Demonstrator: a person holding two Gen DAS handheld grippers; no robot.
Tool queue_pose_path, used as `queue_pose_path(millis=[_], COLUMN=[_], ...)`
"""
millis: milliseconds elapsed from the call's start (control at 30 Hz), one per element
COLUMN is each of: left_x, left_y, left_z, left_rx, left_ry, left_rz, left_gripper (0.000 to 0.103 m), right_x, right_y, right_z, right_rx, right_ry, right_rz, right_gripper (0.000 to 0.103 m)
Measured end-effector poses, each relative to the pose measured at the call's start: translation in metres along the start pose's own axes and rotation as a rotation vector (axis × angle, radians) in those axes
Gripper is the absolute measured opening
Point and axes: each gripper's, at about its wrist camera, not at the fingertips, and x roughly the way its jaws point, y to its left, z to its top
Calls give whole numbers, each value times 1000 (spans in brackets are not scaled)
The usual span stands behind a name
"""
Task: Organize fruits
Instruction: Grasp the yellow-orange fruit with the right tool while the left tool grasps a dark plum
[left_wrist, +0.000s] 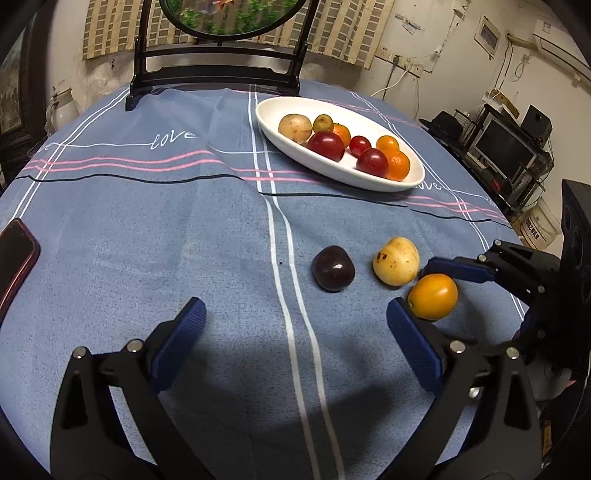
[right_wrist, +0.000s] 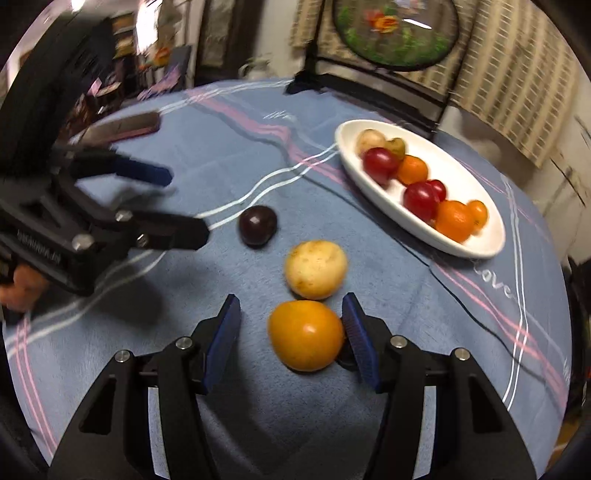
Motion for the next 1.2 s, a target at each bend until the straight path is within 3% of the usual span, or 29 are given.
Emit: queue_pose_path(millis=[133,333,467,633,833,933,1067,1200], left_x=[0,4,7,3,9,19,38,42], left_y=[2,3,5,0,-31,-38,-35,-34], left_z=[0,1,1,2,7,15,21,20], left_rx=[-12,-14,-27,-3,151,178,174,171], left_ry=[1,15,28,6,2,15,73,81], left_rz=[0,2,2,-57,-82,-62,-53,-49], left_gripper=[100,100,100,100,96,87,60,55], right_x=[3,2,-1,-30,-49,-53,-54,-59], right_y=[15,10,5,-42,-75,-76,-76,-78], right_z=[-3,-7,-7,-2,-9,-10,-12,-15], right_rx=[-123,-138,-148,148,304,310,322,346], right_ry=[16,5,2,-212,-311,-307,-301,-313], right_rz=[-62,-89,-73,112,153,126,128,148], right_gripper=[58,42,40,40,40,40,40,40])
